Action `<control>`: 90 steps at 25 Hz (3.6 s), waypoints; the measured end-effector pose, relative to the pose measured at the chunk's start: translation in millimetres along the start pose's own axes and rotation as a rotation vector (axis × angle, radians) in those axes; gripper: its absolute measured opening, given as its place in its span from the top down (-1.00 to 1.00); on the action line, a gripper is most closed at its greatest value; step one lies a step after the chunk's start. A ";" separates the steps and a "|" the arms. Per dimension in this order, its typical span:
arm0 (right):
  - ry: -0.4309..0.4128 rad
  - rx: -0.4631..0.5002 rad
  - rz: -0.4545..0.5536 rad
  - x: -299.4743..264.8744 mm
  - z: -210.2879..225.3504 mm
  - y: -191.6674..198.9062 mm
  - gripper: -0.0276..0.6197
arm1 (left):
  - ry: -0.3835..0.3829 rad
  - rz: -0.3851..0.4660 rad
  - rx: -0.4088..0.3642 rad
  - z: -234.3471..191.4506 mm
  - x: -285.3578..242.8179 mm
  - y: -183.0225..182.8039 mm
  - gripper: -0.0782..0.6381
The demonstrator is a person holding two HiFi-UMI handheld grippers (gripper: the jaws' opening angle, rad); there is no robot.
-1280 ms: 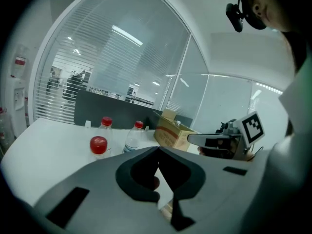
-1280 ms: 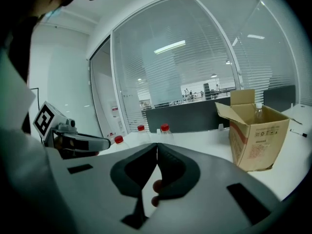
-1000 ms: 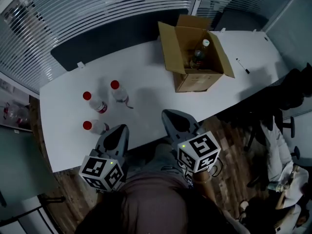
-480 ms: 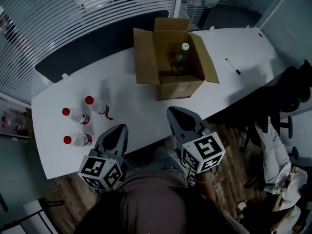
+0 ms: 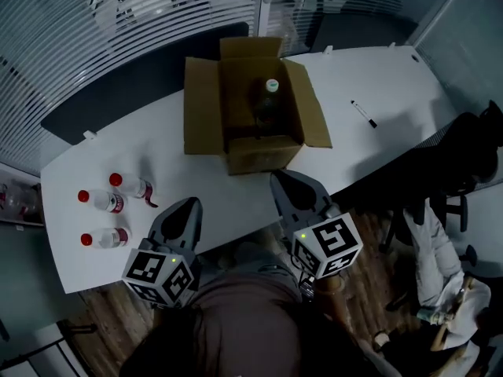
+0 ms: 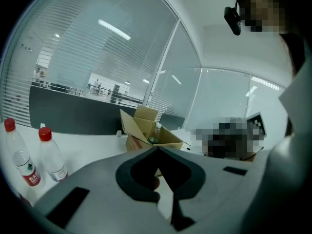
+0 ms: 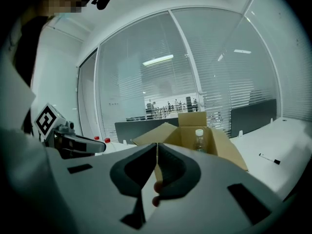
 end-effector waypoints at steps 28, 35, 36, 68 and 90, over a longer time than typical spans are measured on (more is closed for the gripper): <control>0.061 0.045 0.014 -56.2 84.4 -66.3 0.82 | -0.052 0.010 0.071 -29.5 -44.5 -44.9 0.76; 0.109 0.067 -0.016 -82.2 103.1 -82.5 0.78 | -0.026 0.011 0.064 -55.7 -60.1 -58.9 0.76; 0.115 0.071 -0.021 -85.8 105.5 -84.8 0.77 | -0.027 0.009 0.065 -59.1 -61.3 -61.2 0.76; 0.157 0.157 -0.401 -202.4 154.8 -85.0 0.35 | -0.108 -0.061 0.222 -129.3 -86.3 -64.5 0.76; 0.147 0.228 -0.587 -222.6 158.8 -77.9 0.38 | -0.082 -0.084 0.260 -140.5 -90.9 -54.0 0.76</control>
Point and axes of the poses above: the fingertips, and each gripper's own axes: x backward along the fingers, z to its right, y out of its underside, the point moved 9 cm from there along x, backward along the fingers, and after that the axes turned 12 degrees about -z, right-handed, at the moved point
